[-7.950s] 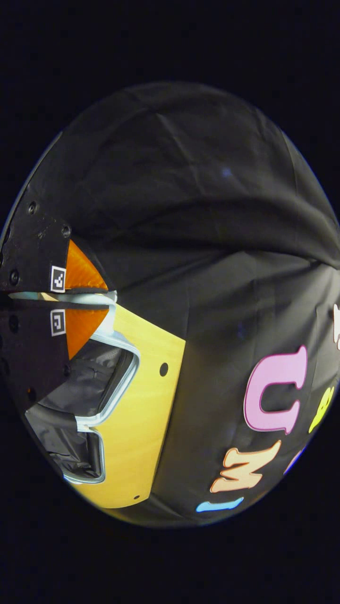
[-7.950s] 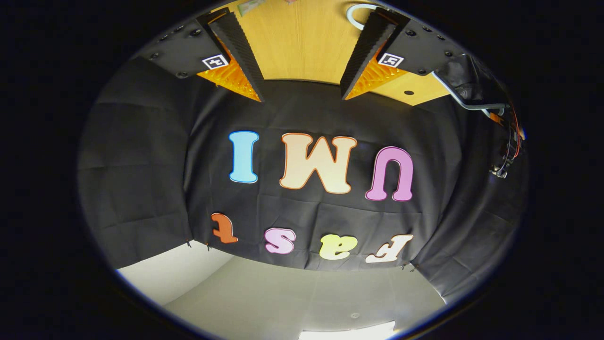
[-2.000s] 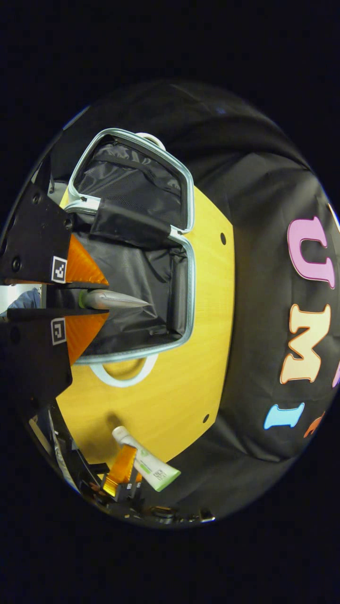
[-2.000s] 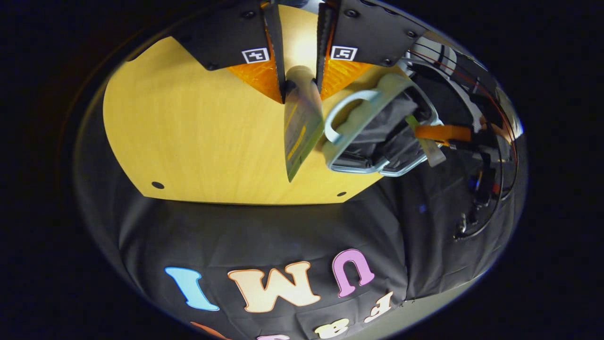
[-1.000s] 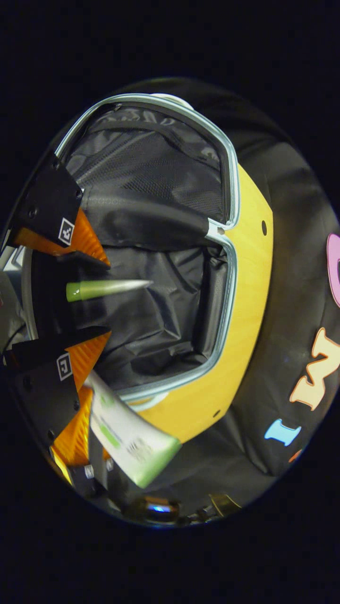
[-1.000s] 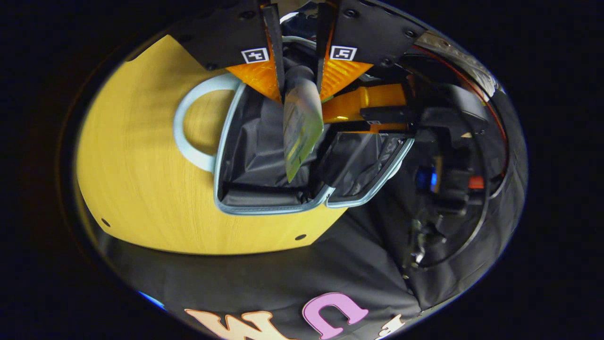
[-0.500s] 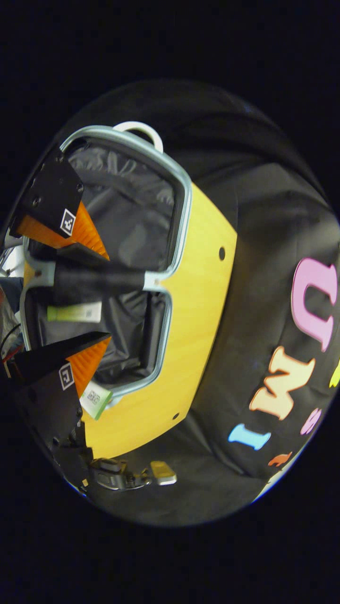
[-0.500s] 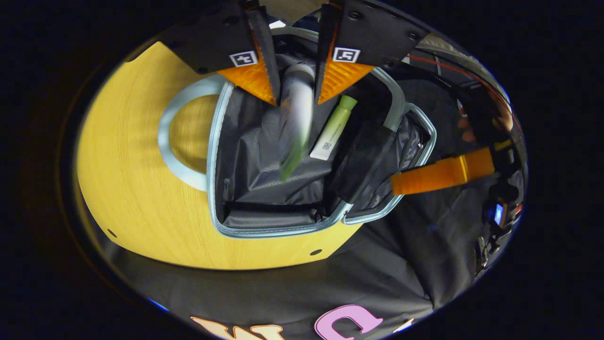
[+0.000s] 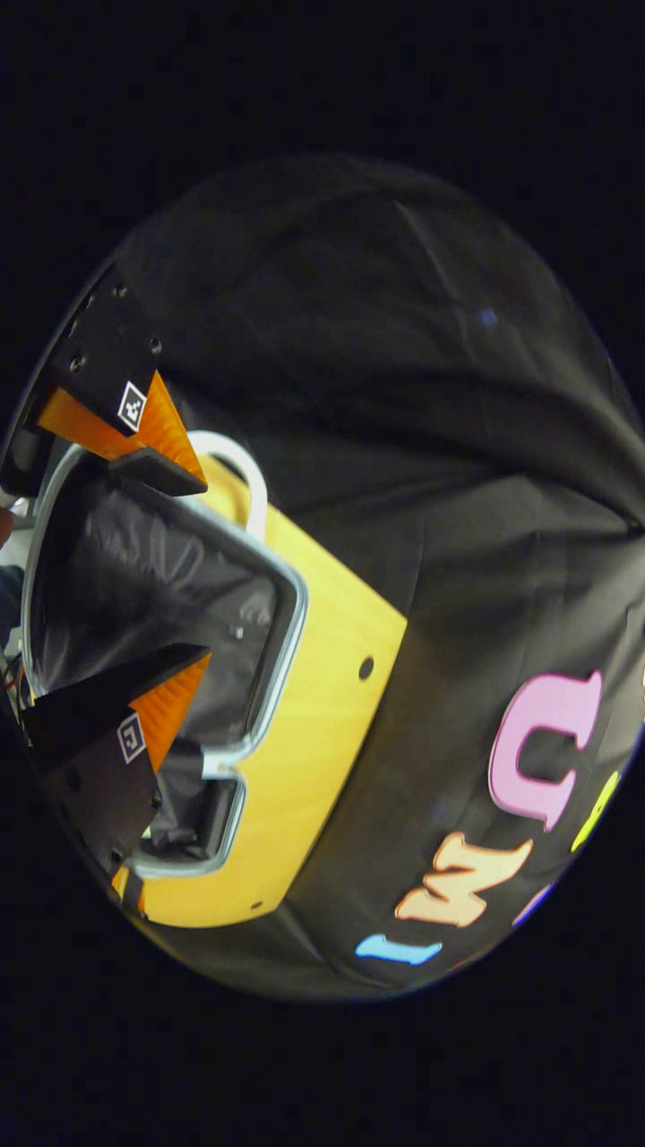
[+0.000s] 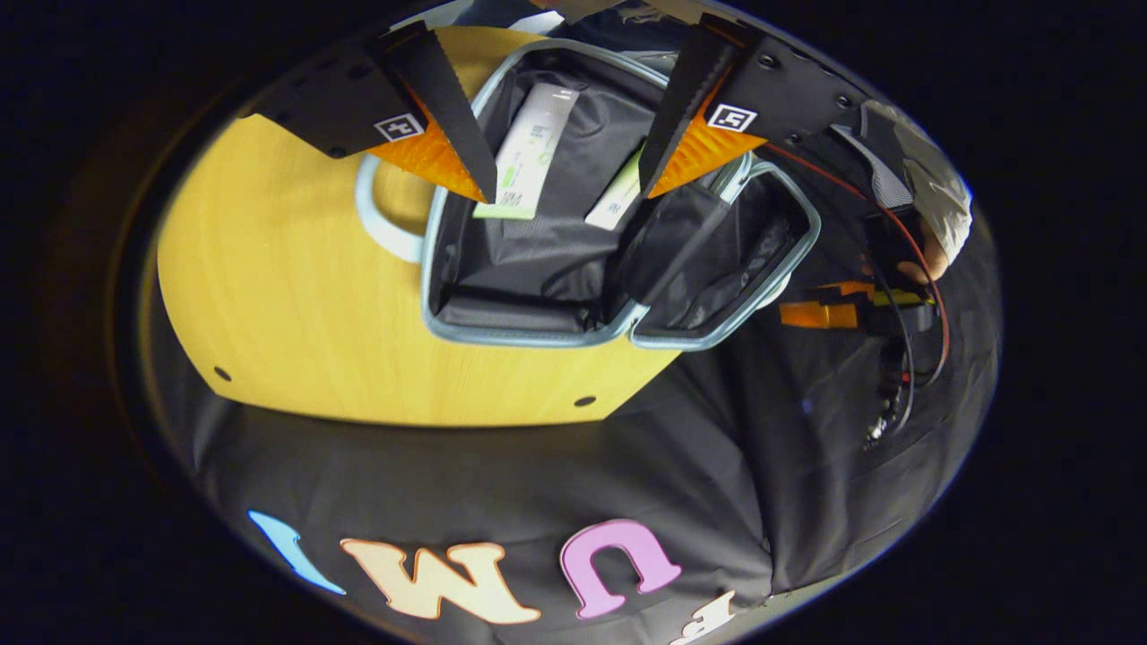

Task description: First open the suitcase, pack the skin care products into it, and then close the suitcase.

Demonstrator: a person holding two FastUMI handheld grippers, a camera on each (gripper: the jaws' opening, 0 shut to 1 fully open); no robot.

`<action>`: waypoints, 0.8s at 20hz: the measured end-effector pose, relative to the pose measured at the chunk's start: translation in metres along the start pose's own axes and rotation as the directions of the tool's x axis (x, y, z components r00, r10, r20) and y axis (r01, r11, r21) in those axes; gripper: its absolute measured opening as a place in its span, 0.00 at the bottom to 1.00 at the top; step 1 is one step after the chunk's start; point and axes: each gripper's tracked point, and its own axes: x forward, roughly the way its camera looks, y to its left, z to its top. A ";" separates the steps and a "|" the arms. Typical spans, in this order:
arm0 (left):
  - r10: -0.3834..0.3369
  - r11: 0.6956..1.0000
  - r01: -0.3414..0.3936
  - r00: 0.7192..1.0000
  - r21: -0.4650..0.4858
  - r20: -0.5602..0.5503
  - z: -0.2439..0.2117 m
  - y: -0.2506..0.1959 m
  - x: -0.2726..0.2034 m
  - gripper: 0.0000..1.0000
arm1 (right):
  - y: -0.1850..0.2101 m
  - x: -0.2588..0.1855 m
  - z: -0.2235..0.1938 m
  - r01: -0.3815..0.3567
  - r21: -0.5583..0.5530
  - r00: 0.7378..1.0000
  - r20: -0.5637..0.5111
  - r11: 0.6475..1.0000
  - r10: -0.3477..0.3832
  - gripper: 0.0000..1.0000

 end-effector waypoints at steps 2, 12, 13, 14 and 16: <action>0.047 0.998 -0.047 0.998 -0.031 -0.029 0.001 0.030 0.013 0.97 | -0.005 -0.008 0.012 0.019 0.016 0.999 0.040 1.000 -0.020 0.98; 0.026 1.000 -0.029 0.977 -0.008 -0.209 -0.013 0.079 0.076 0.94 | -0.040 -0.031 0.009 0.152 0.050 0.984 0.083 0.987 -0.155 0.98; 0.012 1.000 -0.016 0.973 -0.014 -0.232 -0.015 0.078 0.079 0.90 | -0.040 -0.033 0.011 0.156 0.051 0.983 0.088 0.987 -0.160 0.98; 0.004 1.000 -0.006 0.968 -0.010 -0.250 -0.018 0.076 0.084 0.88 | -0.041 -0.036 0.012 0.158 0.055 0.982 0.093 0.986 -0.163 0.98; 0.000 1.000 0.002 0.960 0.008 -0.281 -0.025 0.074 0.094 0.82 | -0.046 -0.042 0.018 0.170 0.060 0.978 0.110 0.984 -0.176 0.98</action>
